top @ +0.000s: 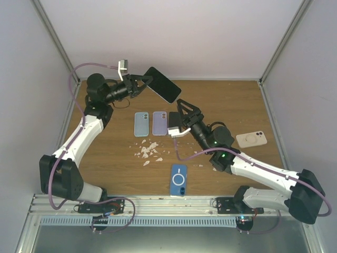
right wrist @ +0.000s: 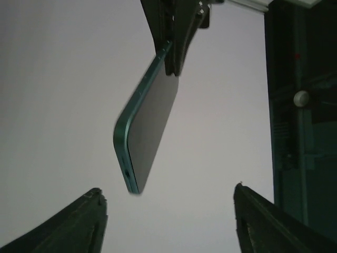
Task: Take the phone out of the phone case
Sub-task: Place the phone at the center of the board.
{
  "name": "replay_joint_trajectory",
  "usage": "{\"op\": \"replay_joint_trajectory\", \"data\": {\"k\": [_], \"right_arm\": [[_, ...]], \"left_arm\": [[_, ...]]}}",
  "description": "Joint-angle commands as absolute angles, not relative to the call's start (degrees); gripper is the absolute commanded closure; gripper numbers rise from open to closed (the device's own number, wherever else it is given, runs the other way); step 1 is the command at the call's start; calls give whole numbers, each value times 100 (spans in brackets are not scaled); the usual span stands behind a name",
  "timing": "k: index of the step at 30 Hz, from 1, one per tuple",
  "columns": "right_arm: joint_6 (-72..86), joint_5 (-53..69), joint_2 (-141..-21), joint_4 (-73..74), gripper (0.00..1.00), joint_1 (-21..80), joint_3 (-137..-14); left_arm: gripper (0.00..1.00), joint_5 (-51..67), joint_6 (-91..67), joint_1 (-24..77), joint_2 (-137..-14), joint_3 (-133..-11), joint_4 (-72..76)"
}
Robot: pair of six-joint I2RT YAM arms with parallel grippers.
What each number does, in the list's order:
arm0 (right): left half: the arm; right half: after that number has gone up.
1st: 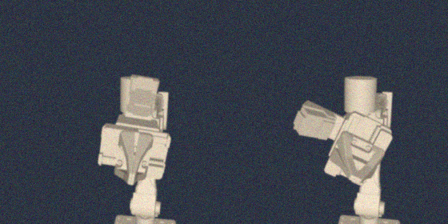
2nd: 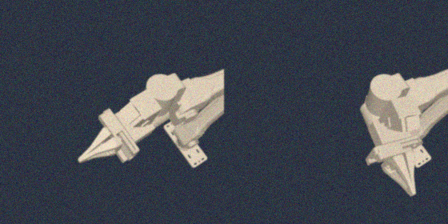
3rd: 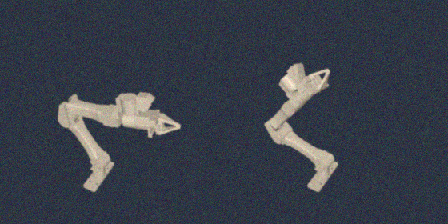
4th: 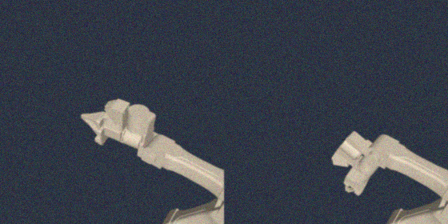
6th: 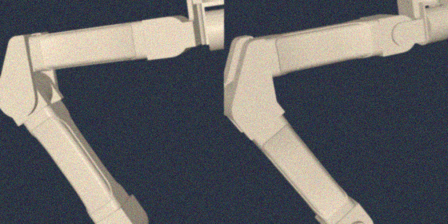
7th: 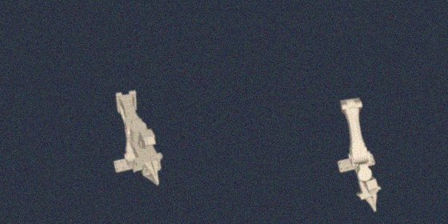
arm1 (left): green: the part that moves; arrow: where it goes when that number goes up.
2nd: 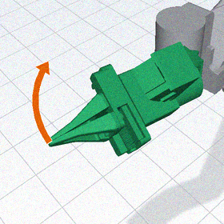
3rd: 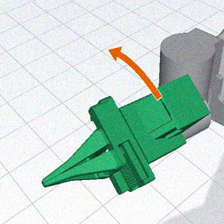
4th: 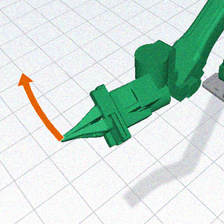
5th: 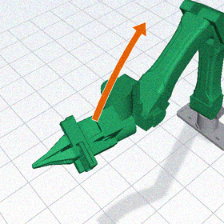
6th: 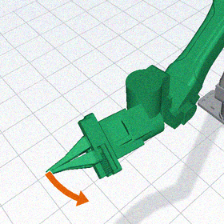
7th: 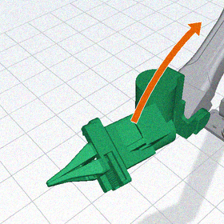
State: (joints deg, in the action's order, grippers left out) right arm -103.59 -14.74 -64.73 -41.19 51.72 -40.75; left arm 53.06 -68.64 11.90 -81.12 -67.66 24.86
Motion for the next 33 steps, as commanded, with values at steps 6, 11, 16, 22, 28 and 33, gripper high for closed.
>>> {"op": "replay_joint_trajectory", "data": {"k": [6, 11, 16, 22, 28, 33], "right_arm": [[-9117, -1578, -6010, -3076, 14, 5001, -4160], [-7582, -1444, -5908, -1447, 5, 4744, -4933], [-5758, -124, -5805, 430, 1, 4176, -5887], [-4122, 1197, -5878, 1614, 7, 3625, -6512], [-2744, 2940, -6403, 2785, 16, 3012, -7262], [-2257, 4690, -6935, 3696, 23, 2731, -7979]], "left_arm": [[100, 5594, -5945, 929, -7973, -6905, 2539], [100, 5903, -4881, 929, -7937, -7030, 2058], [100, 6167, -3993, 930, -7936, -7108, 1670], [95, 6625, -2955, 1002, -7762, -6908, 1632], [97, 7176, -2299, 1247, -7588, -6829, 1756], [97, 7297, -919, 1598, -7463, -7056, 756]]}}
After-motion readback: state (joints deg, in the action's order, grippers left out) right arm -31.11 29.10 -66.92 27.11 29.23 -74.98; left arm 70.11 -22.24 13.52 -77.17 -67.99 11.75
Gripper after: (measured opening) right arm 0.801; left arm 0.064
